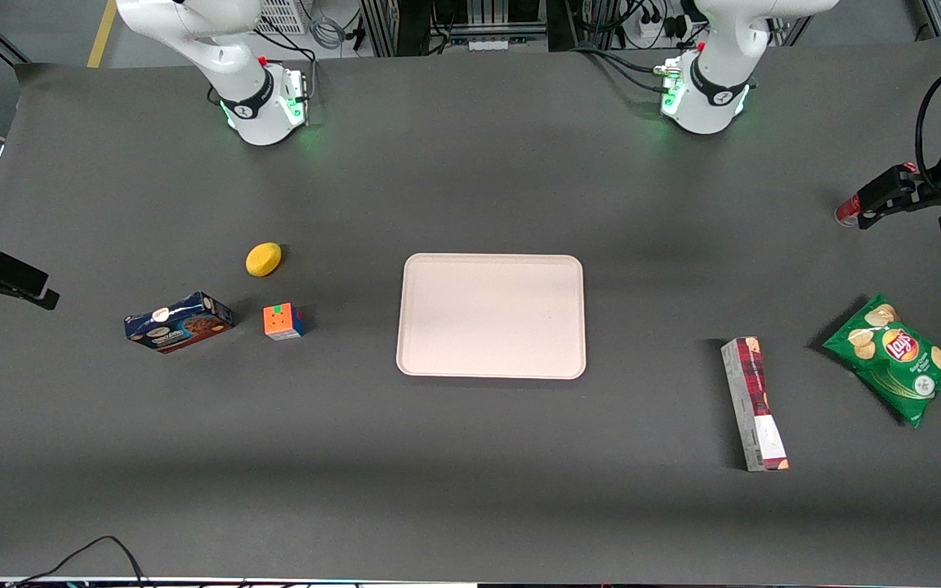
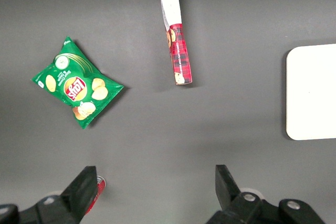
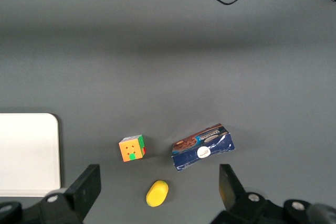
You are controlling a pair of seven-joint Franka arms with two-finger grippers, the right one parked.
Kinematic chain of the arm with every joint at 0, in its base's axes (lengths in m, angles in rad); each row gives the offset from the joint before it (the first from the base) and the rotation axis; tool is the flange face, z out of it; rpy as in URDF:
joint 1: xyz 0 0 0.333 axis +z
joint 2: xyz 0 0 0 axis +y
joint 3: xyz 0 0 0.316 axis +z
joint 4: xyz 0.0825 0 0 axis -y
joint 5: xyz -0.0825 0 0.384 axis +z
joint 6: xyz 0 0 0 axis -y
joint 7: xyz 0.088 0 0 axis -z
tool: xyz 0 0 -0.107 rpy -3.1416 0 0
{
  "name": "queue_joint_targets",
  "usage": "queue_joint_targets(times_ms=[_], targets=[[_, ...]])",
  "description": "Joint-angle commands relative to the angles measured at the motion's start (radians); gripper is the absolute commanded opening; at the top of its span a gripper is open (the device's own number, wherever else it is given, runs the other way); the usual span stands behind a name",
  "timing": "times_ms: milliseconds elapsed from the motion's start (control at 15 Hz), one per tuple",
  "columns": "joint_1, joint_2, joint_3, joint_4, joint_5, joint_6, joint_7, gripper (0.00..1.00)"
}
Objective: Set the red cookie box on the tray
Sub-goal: 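Move the left gripper down over the red plaid cookie box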
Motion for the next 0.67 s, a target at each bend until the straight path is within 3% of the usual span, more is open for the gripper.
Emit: queue_joint_targets(times_ms=[0,400,600], targets=[[0.008,-0.004,-0.007,-0.005,-0.010,0.010,-0.014,1.00],[0.008,0.025,-0.007,-0.008,-0.037,0.042,-0.016,1.00],[0.002,0.123,-0.006,-0.006,-0.040,0.140,-0.016,1.00]])
